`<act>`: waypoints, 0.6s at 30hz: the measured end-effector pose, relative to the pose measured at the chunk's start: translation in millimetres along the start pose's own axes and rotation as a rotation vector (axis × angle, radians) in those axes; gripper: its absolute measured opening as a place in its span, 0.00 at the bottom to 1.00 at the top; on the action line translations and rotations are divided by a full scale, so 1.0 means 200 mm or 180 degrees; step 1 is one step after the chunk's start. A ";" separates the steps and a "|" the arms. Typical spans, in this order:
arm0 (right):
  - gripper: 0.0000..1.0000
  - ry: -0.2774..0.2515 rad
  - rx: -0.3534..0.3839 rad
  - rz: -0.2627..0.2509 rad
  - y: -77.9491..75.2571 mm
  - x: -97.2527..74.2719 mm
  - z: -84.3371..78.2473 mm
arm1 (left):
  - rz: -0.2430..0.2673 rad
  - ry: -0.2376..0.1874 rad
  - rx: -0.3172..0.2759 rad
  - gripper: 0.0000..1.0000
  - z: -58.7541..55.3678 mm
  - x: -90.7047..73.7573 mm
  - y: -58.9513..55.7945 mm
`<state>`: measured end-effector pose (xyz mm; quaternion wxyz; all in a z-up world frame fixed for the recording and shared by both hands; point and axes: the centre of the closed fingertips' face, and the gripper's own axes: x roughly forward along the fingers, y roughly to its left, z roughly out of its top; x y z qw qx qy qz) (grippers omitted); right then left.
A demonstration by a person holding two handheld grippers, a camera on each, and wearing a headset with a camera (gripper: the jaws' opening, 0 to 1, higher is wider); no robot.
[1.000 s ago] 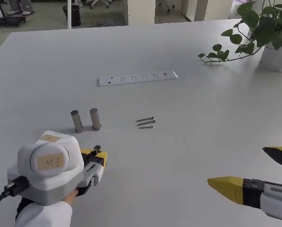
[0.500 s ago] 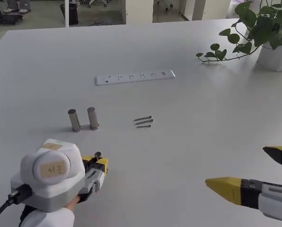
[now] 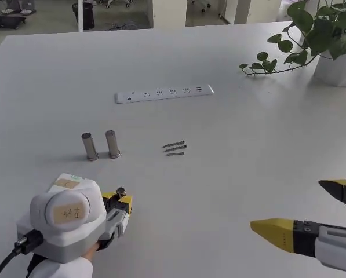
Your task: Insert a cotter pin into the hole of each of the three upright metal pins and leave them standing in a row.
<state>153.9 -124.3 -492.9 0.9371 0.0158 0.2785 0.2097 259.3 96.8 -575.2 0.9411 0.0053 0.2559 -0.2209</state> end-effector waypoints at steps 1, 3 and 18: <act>0.97 -0.0004 0.0001 -0.0001 0.00 0.00 0.00 | -0.0003 -0.0020 -0.0093 0.07 0.00 0.00 0.00; 0.97 -0.0010 0.0006 -0.0002 0.00 0.00 0.00 | -0.0004 -0.0029 -0.0069 0.07 -0.01 -0.01 0.00; 0.95 -0.0063 -0.0004 -0.0009 0.00 -0.01 0.01 | -0.0017 0.0002 -0.0091 0.08 -0.02 -0.02 -0.03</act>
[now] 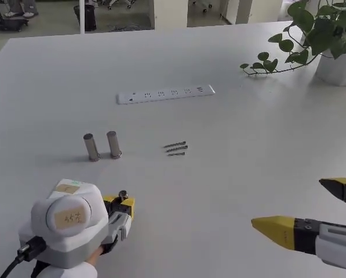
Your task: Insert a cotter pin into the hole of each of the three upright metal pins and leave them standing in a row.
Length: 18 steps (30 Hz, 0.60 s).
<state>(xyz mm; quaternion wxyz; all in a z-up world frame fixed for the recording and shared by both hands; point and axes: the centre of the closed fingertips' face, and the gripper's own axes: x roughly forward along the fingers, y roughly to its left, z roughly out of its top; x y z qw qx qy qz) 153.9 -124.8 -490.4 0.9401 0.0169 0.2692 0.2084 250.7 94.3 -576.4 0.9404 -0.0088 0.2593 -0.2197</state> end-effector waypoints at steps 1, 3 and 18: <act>0.94 -0.0005 0.0003 0.0002 0.00 0.00 0.00 | 0.0006 0.0002 -0.0012 0.08 0.00 0.00 0.00; 0.94 -0.0016 -0.0003 -0.0001 0.00 0.00 0.01 | 0.0002 0.0012 0.0026 0.08 0.00 0.00 0.00; 0.93 -0.0037 -0.0060 0.0022 0.00 0.00 0.03 | -0.0051 0.0090 0.0088 0.16 -0.01 -0.03 0.00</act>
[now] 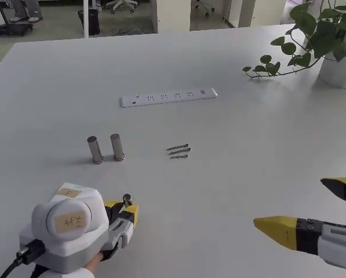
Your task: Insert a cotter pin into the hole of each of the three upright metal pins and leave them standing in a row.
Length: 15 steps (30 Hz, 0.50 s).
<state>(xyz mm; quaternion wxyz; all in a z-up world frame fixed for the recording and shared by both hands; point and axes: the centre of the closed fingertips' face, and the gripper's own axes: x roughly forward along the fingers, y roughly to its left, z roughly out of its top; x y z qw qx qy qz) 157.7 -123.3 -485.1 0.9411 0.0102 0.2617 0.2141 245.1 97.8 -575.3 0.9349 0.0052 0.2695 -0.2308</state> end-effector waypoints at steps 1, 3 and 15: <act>0.93 -0.0001 -0.0007 0.0004 0.00 0.00 0.00 | -0.0010 -0.0001 0.0003 0.17 0.00 -0.01 0.00; 0.93 -0.0005 -0.0012 0.0012 0.00 0.00 0.01 | -0.0030 -0.0007 0.0017 0.20 0.01 -0.02 0.00; 0.93 -0.0006 -0.0030 0.0000 -0.01 -0.01 0.01 | -0.0223 0.0023 0.0191 0.43 0.01 -0.16 0.02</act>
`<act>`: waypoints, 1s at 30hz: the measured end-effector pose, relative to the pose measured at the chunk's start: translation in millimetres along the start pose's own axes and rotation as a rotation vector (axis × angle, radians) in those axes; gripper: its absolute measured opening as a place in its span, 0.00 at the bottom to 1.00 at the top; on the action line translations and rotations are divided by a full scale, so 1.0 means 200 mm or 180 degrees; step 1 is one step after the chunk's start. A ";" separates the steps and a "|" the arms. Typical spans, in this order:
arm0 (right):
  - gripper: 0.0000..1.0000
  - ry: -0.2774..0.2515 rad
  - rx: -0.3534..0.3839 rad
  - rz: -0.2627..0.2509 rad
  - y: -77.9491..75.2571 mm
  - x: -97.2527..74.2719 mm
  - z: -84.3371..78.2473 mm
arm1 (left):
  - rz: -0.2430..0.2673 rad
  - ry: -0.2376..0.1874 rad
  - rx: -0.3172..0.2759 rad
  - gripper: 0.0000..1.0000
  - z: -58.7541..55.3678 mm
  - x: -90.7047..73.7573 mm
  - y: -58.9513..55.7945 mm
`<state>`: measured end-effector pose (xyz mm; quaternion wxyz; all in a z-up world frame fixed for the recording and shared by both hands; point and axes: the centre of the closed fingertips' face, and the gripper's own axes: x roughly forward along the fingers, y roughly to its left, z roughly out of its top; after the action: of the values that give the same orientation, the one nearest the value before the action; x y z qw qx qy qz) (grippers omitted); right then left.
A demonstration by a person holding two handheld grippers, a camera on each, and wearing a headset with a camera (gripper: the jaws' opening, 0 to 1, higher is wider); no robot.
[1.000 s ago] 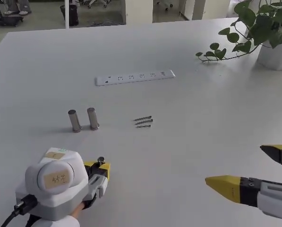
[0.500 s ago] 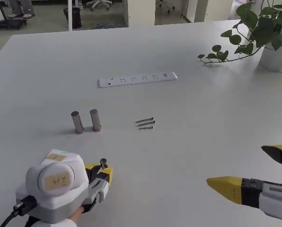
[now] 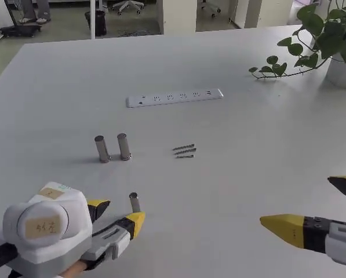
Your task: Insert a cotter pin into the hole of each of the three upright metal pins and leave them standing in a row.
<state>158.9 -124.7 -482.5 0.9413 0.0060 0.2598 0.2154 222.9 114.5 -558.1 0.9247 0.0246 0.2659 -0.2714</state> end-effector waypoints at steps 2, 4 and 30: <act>0.93 -0.0006 0.0003 -0.0002 0.00 0.00 0.00 | -0.0075 -0.0021 0.0022 0.46 0.00 -0.02 -0.01; 0.93 -0.0001 0.0006 0.0001 0.00 0.00 0.00 | -0.0146 -0.0032 -0.0002 0.50 0.00 -0.05 -0.02; 0.92 0.0152 -0.0160 0.0129 0.03 0.06 0.01 | -0.0690 0.0137 0.0010 0.99 -0.05 -0.23 -0.10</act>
<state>165.9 -113.7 -486.3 0.9301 -0.0175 0.2766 0.2410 174.9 122.9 -541.7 0.8839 0.0030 0.2863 -0.3697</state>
